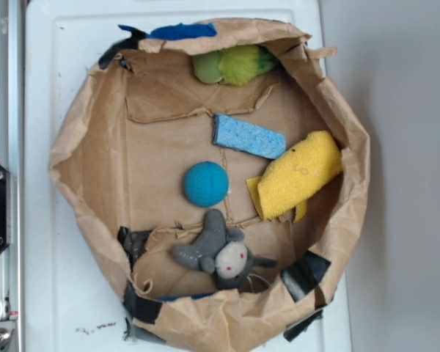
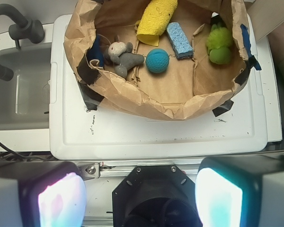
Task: Grab the blue sponge.
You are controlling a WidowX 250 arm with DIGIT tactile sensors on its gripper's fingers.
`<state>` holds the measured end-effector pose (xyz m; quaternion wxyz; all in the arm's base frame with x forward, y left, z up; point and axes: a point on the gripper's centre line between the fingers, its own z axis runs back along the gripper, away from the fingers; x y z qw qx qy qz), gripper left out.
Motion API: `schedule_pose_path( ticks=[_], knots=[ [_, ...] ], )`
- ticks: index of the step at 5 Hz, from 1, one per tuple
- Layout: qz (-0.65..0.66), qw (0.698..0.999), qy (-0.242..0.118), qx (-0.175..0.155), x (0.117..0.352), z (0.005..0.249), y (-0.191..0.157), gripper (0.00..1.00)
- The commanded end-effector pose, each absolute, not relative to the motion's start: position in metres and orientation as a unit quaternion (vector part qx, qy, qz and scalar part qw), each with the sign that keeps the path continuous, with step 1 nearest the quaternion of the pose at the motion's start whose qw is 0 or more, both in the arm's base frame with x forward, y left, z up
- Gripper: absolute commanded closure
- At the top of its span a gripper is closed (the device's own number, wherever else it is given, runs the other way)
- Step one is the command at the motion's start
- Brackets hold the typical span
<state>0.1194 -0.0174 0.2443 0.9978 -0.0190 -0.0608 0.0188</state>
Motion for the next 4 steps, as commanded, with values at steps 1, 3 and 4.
schedule_pose_path(
  ticks=[1,3,4],
  knots=[
    [0.019,0.998,-0.061,-0.019,0.119,0.244,-0.017,0.00],
    [0.057,0.995,-0.073,-0.042,0.169,0.251,-0.026,0.00],
    [0.006,0.995,-0.100,-0.028,0.187,0.247,-0.021,0.00]
  ],
)
